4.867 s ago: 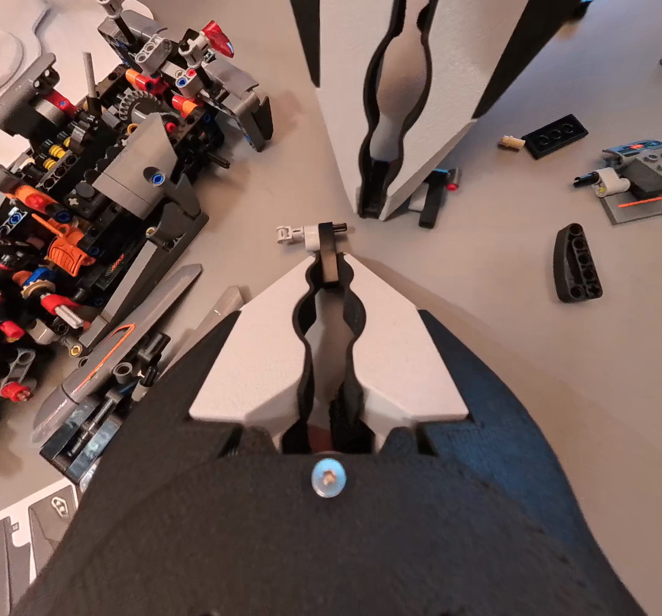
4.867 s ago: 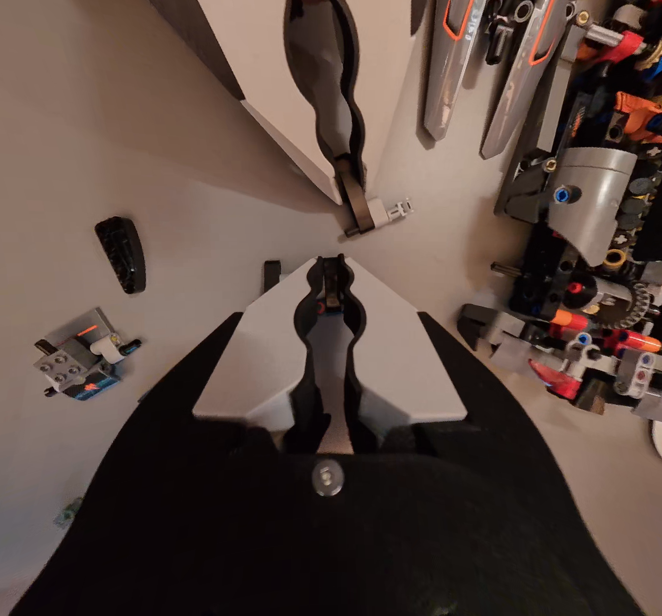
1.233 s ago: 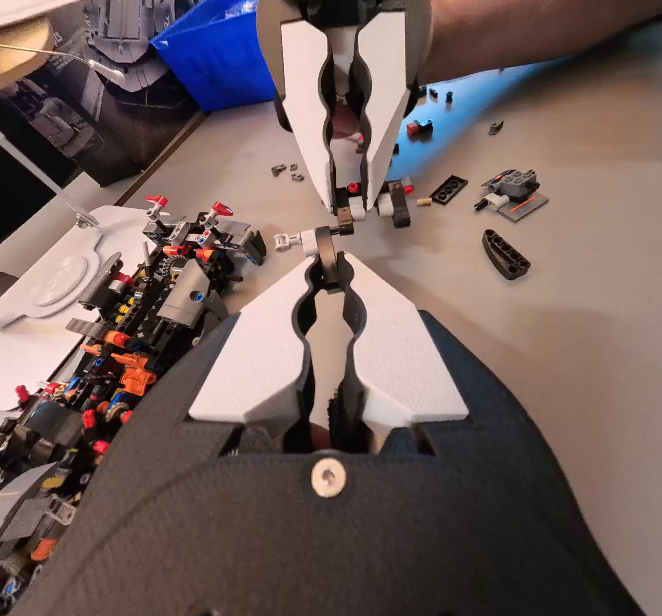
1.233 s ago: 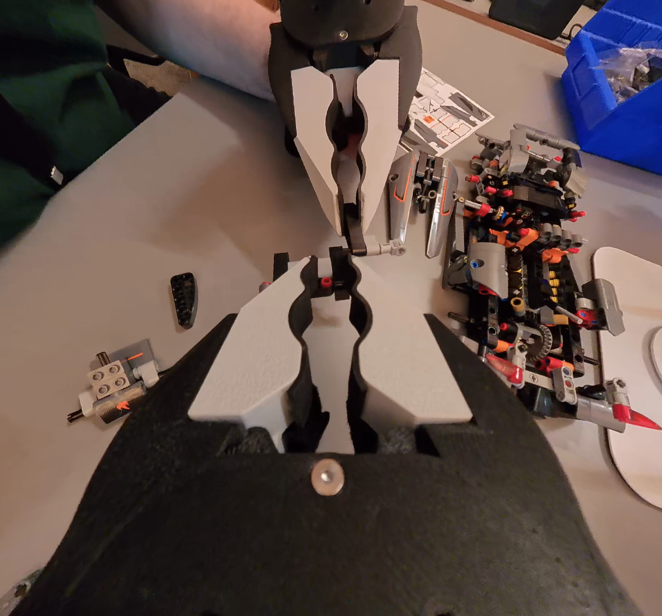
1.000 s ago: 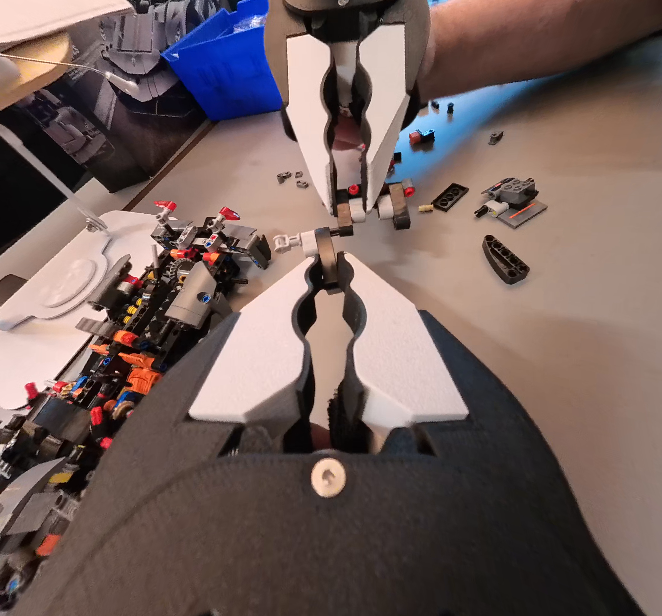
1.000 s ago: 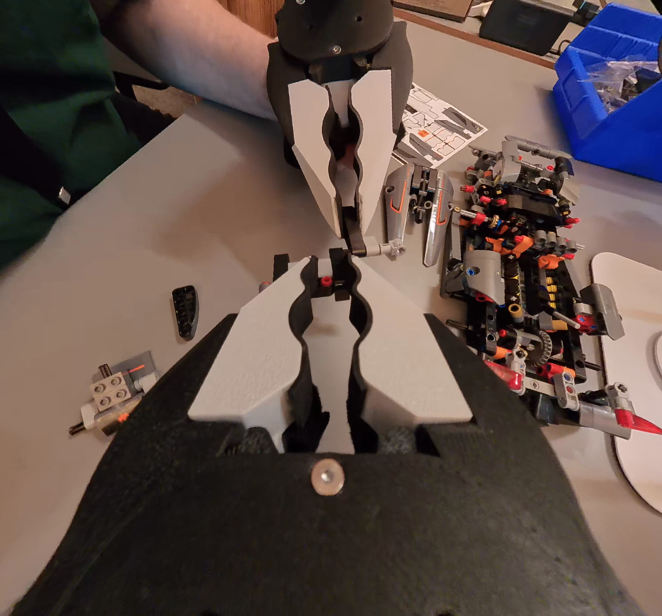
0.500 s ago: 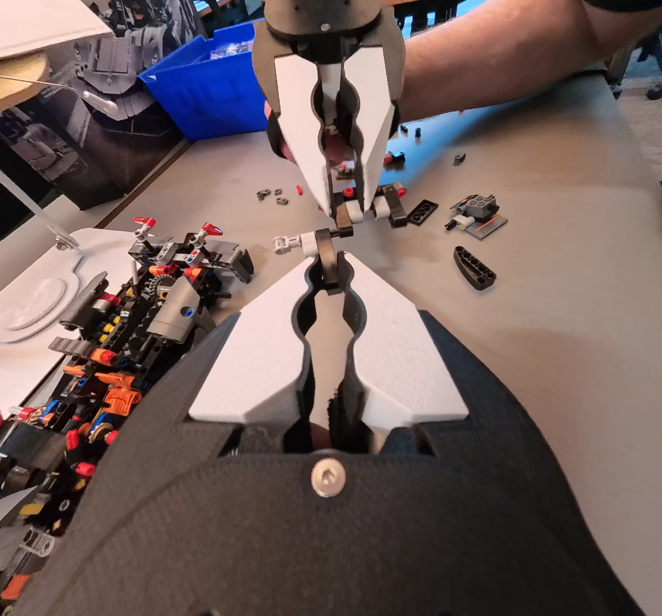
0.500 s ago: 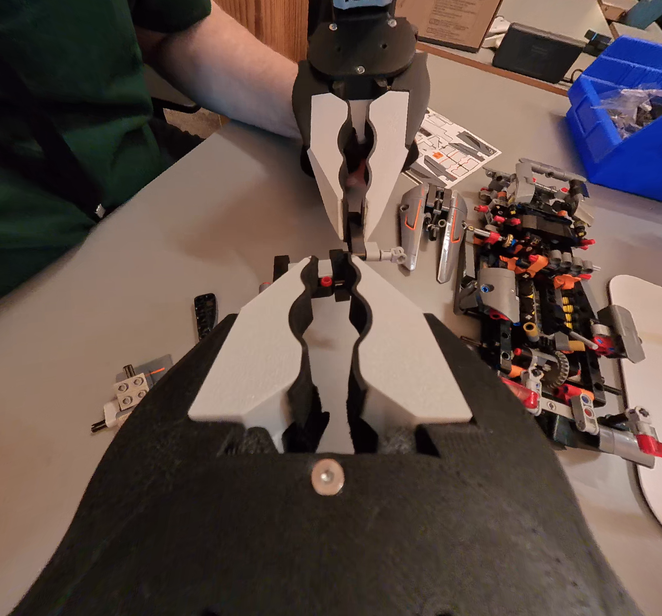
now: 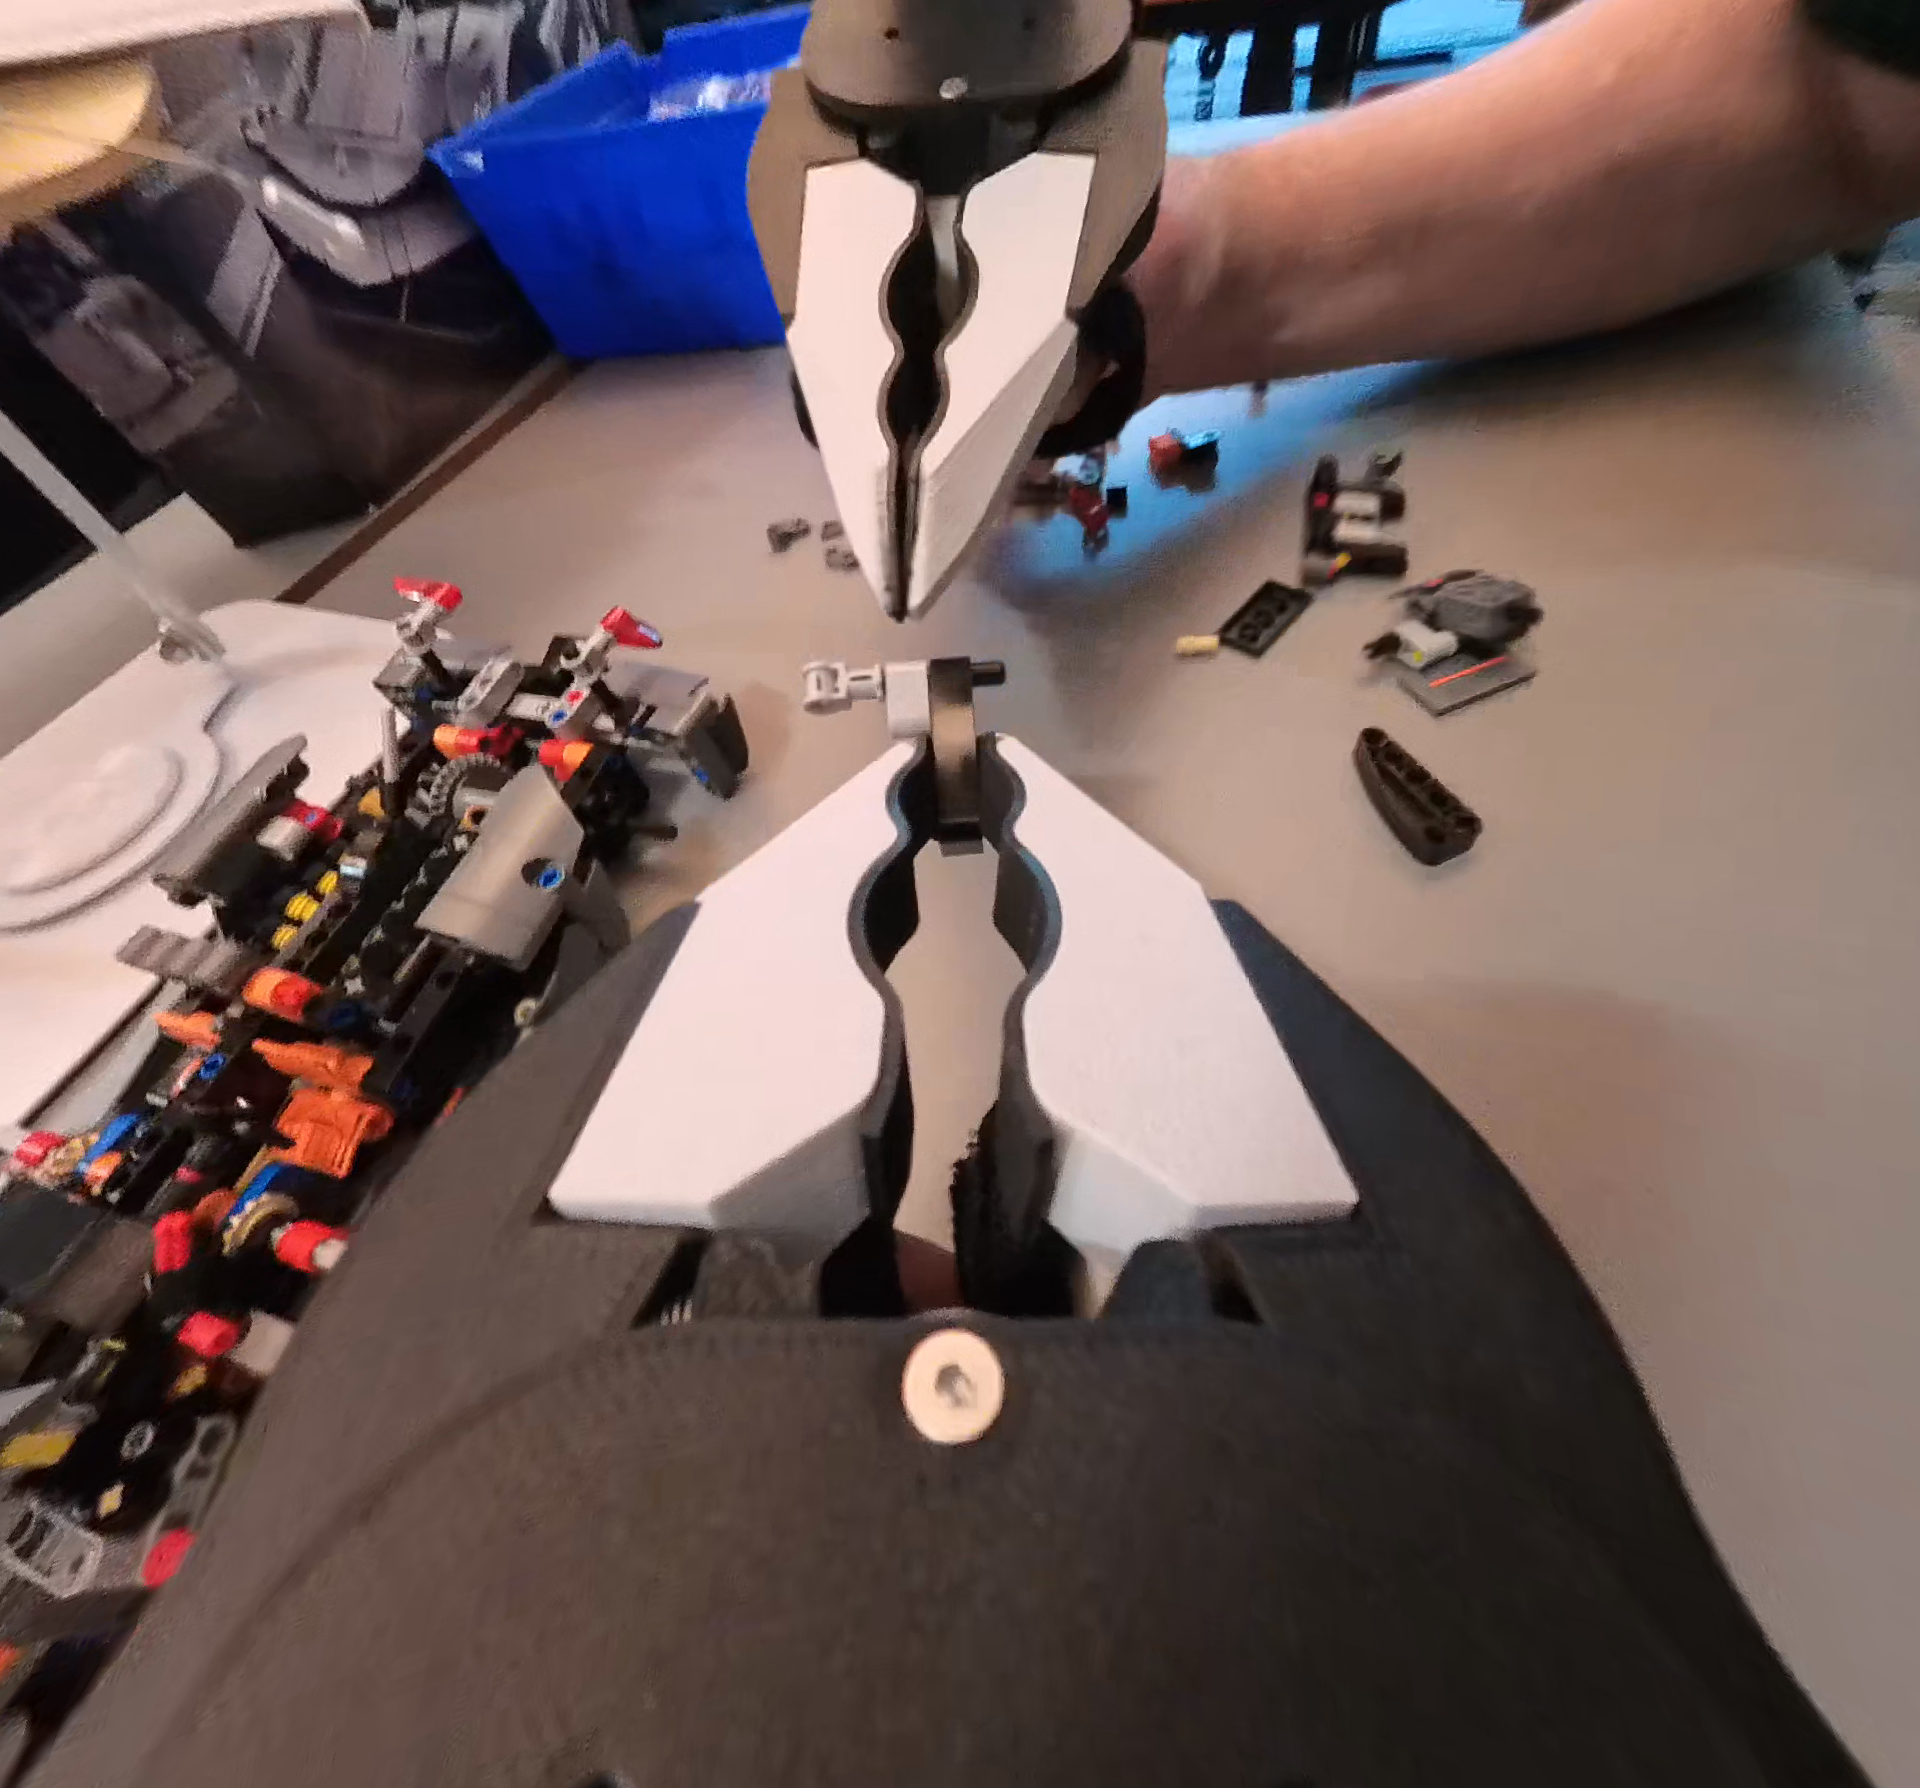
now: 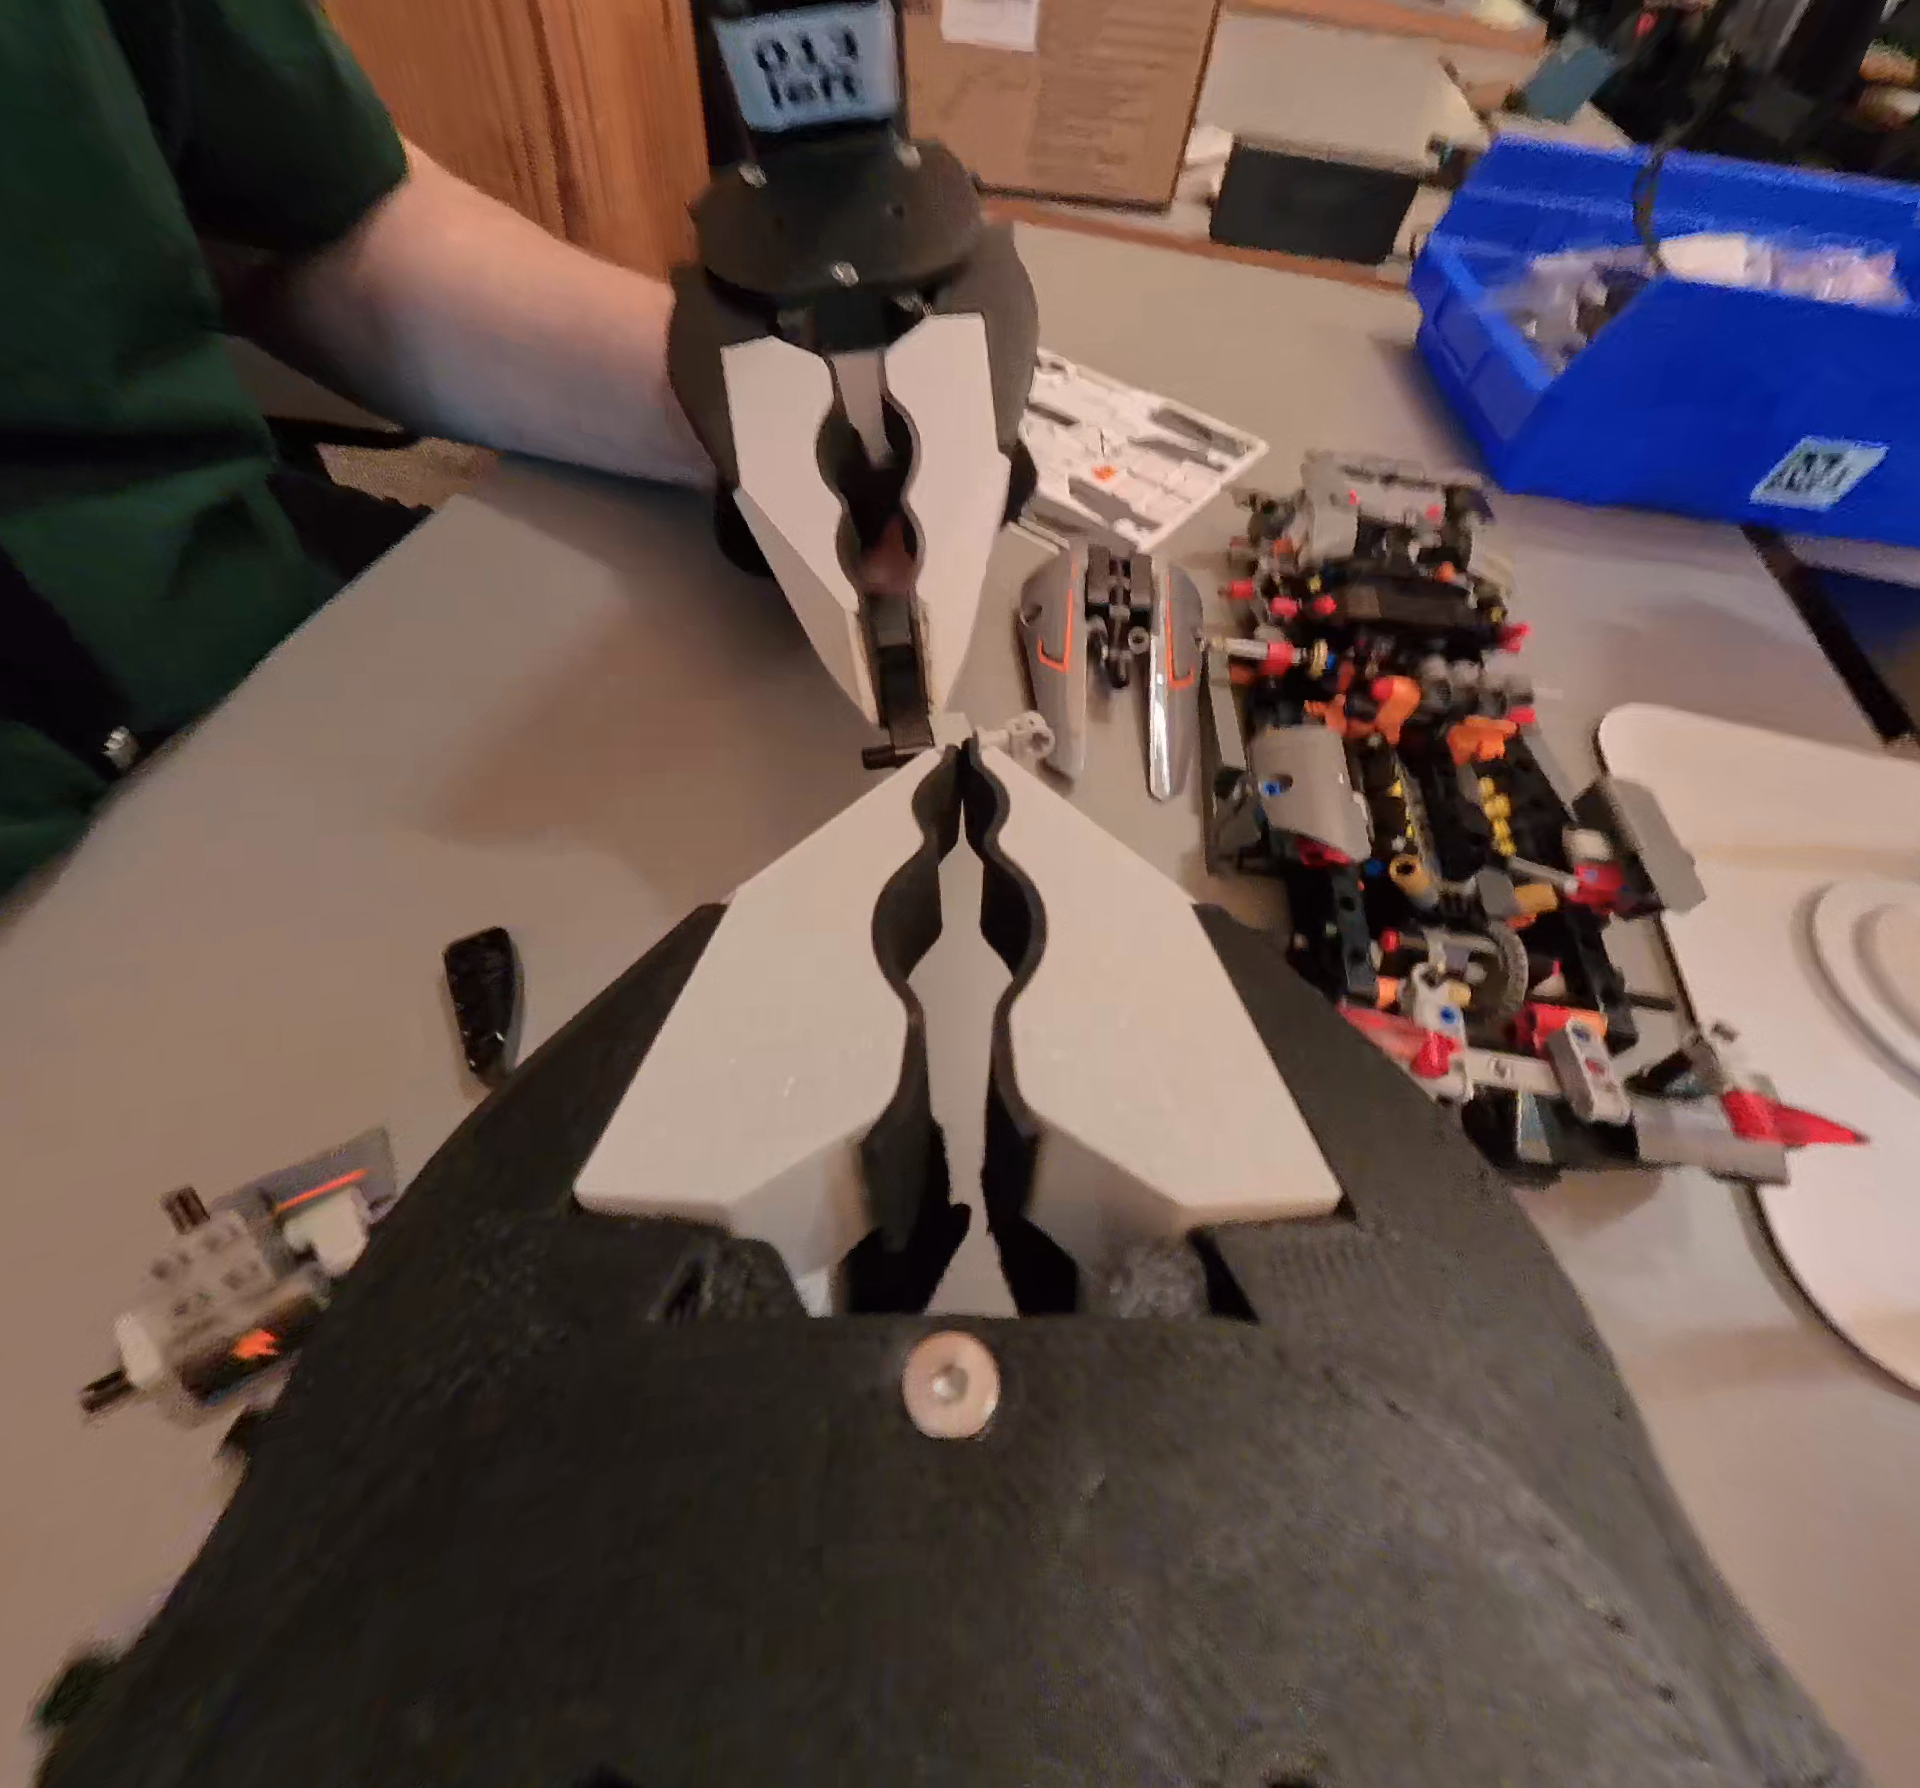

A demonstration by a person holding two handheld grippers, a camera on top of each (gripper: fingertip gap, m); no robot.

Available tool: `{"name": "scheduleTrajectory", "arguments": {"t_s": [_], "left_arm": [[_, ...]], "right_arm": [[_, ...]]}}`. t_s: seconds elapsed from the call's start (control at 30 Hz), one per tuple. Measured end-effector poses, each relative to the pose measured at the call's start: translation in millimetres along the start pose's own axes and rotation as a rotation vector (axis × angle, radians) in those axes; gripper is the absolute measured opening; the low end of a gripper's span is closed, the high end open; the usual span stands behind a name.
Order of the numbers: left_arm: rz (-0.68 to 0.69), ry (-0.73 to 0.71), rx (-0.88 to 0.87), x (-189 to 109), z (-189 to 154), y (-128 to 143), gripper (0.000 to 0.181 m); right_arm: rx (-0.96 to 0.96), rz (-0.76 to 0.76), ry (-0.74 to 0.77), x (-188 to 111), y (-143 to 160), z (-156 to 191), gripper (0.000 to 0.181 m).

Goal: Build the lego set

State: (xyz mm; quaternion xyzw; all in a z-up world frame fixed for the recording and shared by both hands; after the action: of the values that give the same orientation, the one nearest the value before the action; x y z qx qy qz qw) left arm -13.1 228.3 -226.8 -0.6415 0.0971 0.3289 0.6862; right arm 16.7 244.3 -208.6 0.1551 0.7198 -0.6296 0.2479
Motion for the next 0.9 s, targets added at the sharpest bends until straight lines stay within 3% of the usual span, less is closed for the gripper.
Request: {"name": "scheduleTrajectory", "arguments": {"t_s": [0.1, 0.27, 0.5, 0.7, 0.9], "left_arm": [[0.057, -0.03, 0.011, 4.6, 2.5, 7.2, 0.006], [0.223, -0.037, 0.041, 18.7, -2.0, 23.3, 0.006], [0.407, 0.012, 0.044, 29.9, -14.8, 50.6, 0.006], [0.452, 0.004, 0.025, 27.5, -23.2, 52.5, 0.011], [0.448, -0.037, -0.006, 19.5, -28.2, 50.2, 0.022]], "right_arm": [[0.033, 0.07, -0.012, 4.9, 10.9, -1.1, 0.0], [0.096, 0.174, 0.03, -40.4, 20.3, 9.9, 0.0], [0.212, 0.474, 0.03, -84.5, 82.9, 75.0, 0.019], [0.243, 0.684, -0.003, -82.7, 125.8, 113.1, 0.031], [0.27, 0.718, 0.004, -76.9, 135.8, 116.4, 0.023]]}}
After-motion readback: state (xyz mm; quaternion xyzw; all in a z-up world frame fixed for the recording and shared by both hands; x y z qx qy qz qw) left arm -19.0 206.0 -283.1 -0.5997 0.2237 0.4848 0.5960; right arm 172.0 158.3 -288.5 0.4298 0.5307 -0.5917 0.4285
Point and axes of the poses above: each gripper's, where its closed fingertips meet, x out along the fingers, y out of its underside, z = x × y across the jaws, the point moved 1 cm from there along -x, back along the fingers, and after that the axes turned 14 degrees about z, right-handed, at the moved point
